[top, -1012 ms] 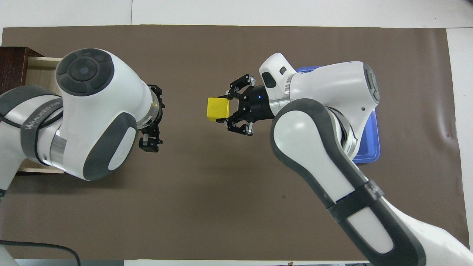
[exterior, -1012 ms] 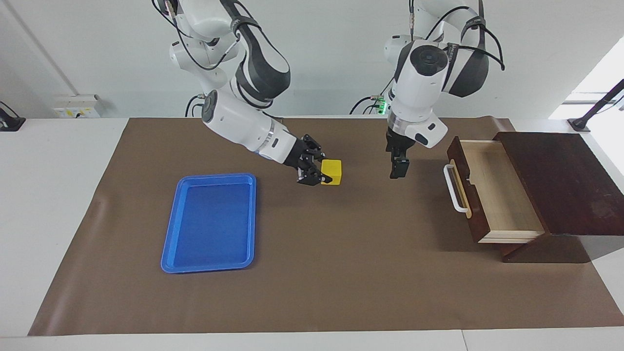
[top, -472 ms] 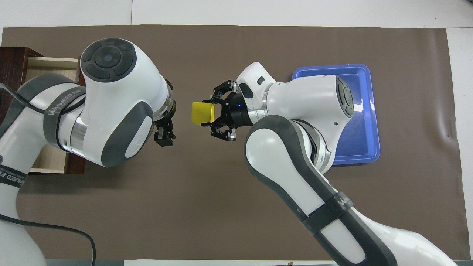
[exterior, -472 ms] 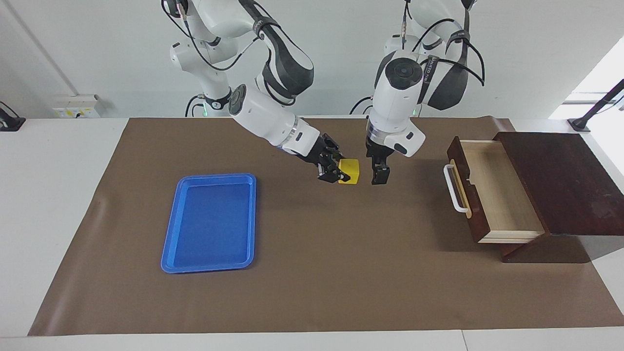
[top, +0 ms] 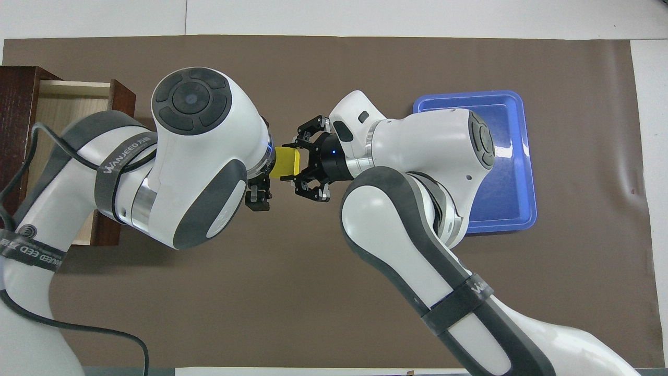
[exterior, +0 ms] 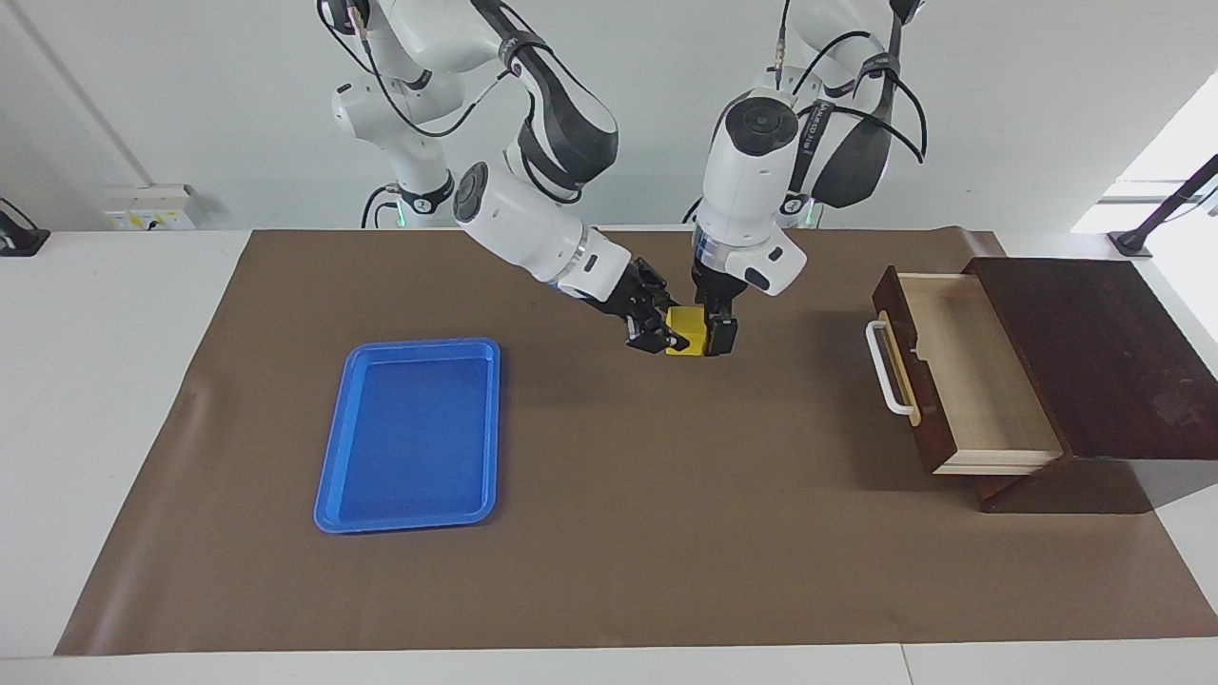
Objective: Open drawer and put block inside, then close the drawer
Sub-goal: 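Grasp the yellow cube with the left gripper from the right gripper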
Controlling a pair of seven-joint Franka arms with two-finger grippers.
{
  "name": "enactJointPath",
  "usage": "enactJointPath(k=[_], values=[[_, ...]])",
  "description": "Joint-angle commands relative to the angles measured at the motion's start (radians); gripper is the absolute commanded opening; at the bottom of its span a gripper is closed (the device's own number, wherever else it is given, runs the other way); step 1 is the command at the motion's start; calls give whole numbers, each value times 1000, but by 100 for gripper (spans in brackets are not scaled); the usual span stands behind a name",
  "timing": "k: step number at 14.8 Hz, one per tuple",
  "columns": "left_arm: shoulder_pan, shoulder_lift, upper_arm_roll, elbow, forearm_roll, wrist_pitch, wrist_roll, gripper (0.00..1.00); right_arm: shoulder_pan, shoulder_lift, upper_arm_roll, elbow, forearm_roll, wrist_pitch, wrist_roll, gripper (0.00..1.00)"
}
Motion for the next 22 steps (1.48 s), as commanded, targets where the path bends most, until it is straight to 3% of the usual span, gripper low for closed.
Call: enactJointPath(k=[1,4,6,8,11,16,17,22], values=[[-25,9,13,21,-8,7,-12,100,1,2,4,4,-22,15,25,0],[-26,9,13,19,-4,16,-9,100,1,1,4,4,-22,15,24,0],[-32,9,13,19,-3,19,-9,87,1,1,4,6,-22,15,25,0],[-32,9,12,19,-3,25,-9,62,1,2,4,6,-22,17,25,0],[-34,11,12,19,-3,33,-9,0,1,2,4,6,-20,17,25,0],[-31,14,13,19,-2,39,2,0,1,1,4,6,-16,9,62,0],[-31,14,13,19,-2,39,2,0,1,1,4,6,-19,6,106,99],[-17,2,21,24,-3,13,5,0,-7,-6,2,6,-25,-15,125,100]])
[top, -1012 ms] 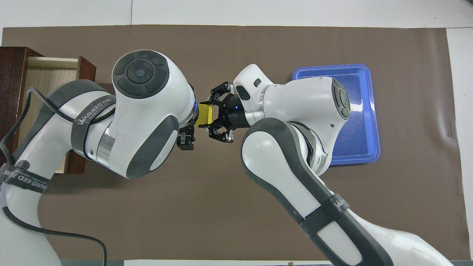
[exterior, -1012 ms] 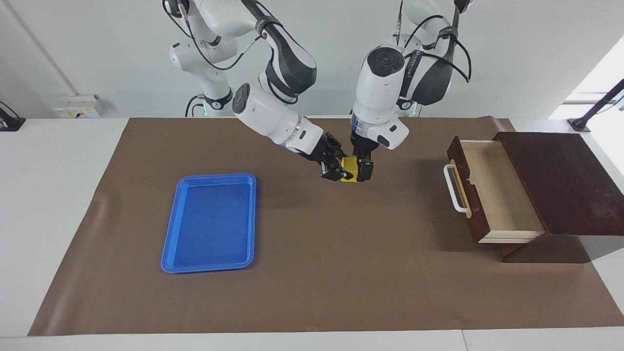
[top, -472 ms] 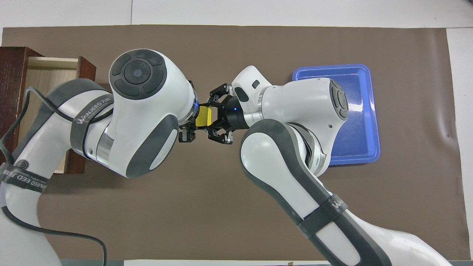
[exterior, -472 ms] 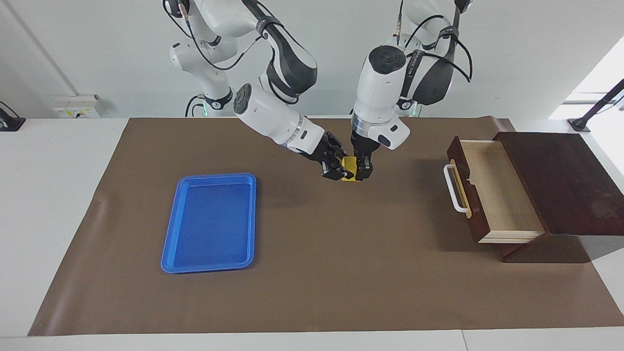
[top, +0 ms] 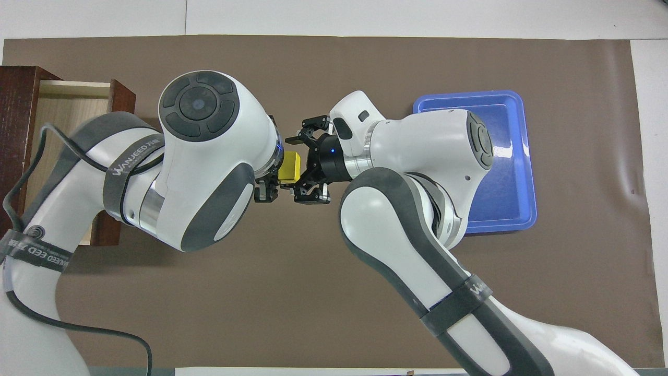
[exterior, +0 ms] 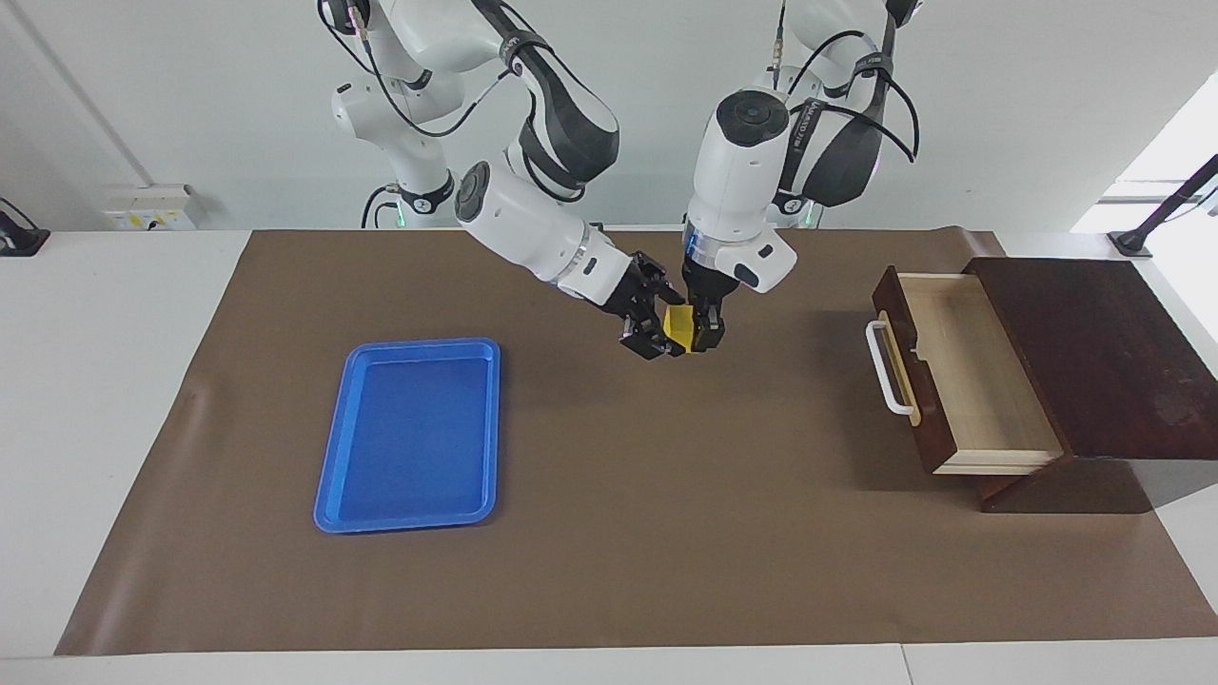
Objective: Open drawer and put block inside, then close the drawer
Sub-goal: 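Place the cube in the drawer with the left gripper while the right gripper withdraws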
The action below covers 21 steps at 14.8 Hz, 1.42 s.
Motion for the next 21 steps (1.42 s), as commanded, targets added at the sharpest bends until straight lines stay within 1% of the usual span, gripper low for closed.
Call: enactJointPath(k=[1,3,5,6,8,10,12,14,16,18,19,21], values=[[13,-22,18,16,-6,-49,8,0,-15,-9,-1,5,-25,-30,34,100],[82,-60,18,15,-7,-105,81,0,-59,-24,-6,5,-30,-88,36,100],[185,-112,18,13,-15,-164,184,0,-133,-35,-6,6,-30,-182,34,100],[231,-123,18,13,-15,-188,233,0,-165,-50,-7,5,-30,-211,37,100],[324,-131,19,6,-15,-208,345,0,-240,-61,-9,3,-54,-269,37,100],[414,-131,19,-7,-15,-192,458,0,-312,-76,-9,5,-112,-314,47,100],[490,-131,19,-8,-15,-181,570,0,-378,-79,-9,5,-160,-357,95,100],[567,-140,18,-33,-15,-147,640,0,-434,-79,-10,11,-186,-426,158,100],[609,-158,19,-89,-15,-83,678,0,-475,-90,-12,17,-246,-458,183,100],[645,-164,24,-172,-12,1,704,0,-512,-145,-13,17,-350,-466,232,100],[674,-169,22,-224,-12,46,701,0,-518,-188,-15,15,-399,-469,296,100],[667,-197,22,-308,-12,106,694,0,-515,-254,-21,18,-520,-527,496,100]])
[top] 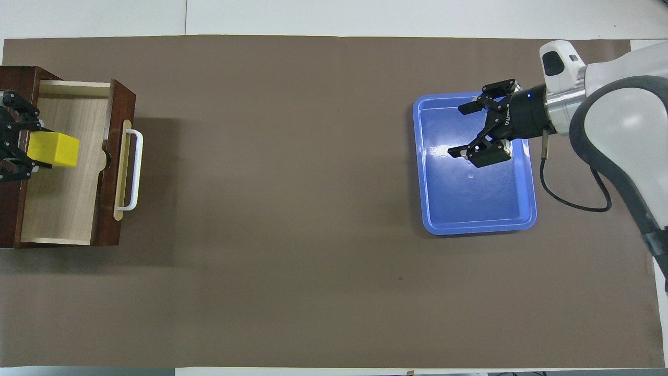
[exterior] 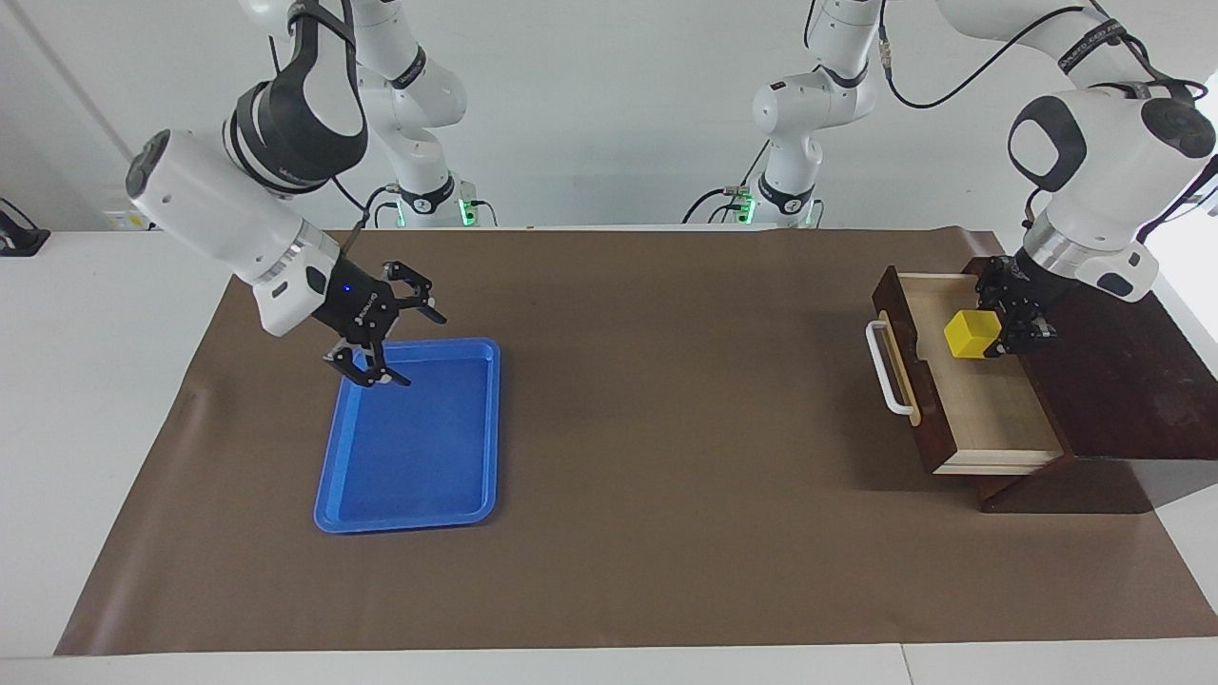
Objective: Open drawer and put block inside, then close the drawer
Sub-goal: 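Place the cube in the drawer with the left gripper while the right gripper withdraws, then push the open drawer shut with the left gripper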
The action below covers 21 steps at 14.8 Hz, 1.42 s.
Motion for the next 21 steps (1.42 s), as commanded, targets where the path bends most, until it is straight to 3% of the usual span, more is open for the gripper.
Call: enactJointPath(k=[1,3,5,6,8,9,10,13,15,16,18,21], values=[[9,-71,-7,-151,-10,108,8,0,7,-106,-17,-13,-146,-75,311,100],[22,-71,-7,-185,-10,134,7,0,39,-142,-69,-8,-188,-145,556,100],[18,-71,-7,-208,-10,152,-10,0,102,-131,-149,59,-339,-204,729,100],[12,-70,-7,-220,-7,169,-21,0,105,-114,-154,84,-432,-230,781,100],[13,-70,-7,-228,0,180,-13,0,85,-110,-154,98,-476,-334,893,100],[15,-68,-7,-222,13,175,-13,28,68,-111,-156,119,-478,-387,933,100],[7,-64,-7,-210,44,168,-18,99,64,-117,-156,135,-484,-421,950,100],[-43,-25,-13,-56,82,20,-53,100,65,-119,-154,223,-544,-553,987,100],[-127,24,-15,69,78,-88,-149,100,65,-120,-154,228,-568,-549,999,100],[-172,30,-15,80,76,-99,-217,100,65,-126,-154,219,-574,-545,1021,100],[-264,16,-15,36,76,-82,-315,100,62,-146,-153,176,-573,-519,1089,100],[-283,-36,-15,-99,78,16,-337,100,60,-156,-151,142,-561,-491,1090,100]])
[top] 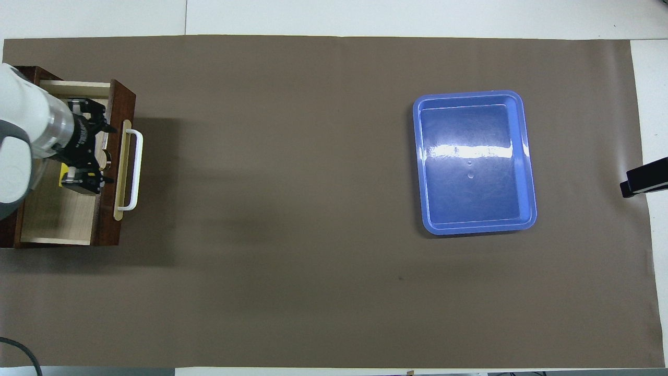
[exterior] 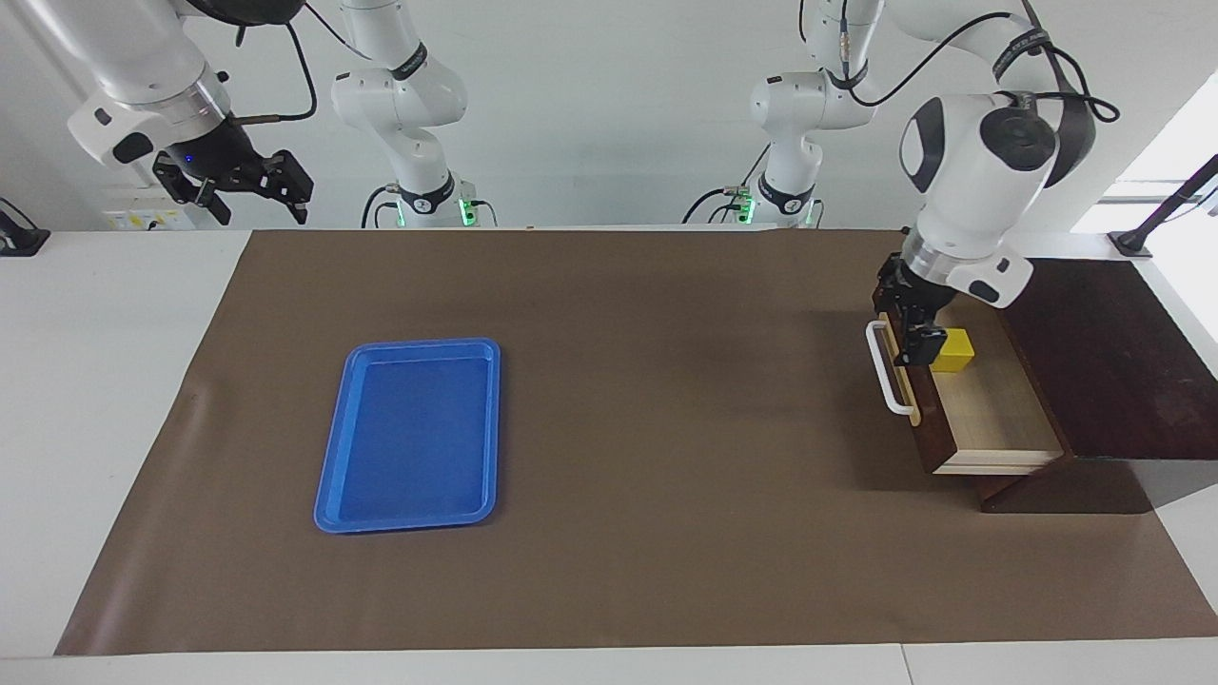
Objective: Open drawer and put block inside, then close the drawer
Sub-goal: 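Push the open drawer shut with the left gripper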
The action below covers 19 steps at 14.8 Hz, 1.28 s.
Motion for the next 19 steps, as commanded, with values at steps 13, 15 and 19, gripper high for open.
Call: enactJointPath(k=[13,15,19], values=[[315,-31,21,-127,74,183,398,100,-13,-22,9,-60,-6,68,13,100],[321,-31,20,-103,74,168,445,100,-9,-23,9,-57,-6,67,14,100],[297,-49,1,-22,60,47,561,100,-5,-22,6,-55,-6,67,13,100]])
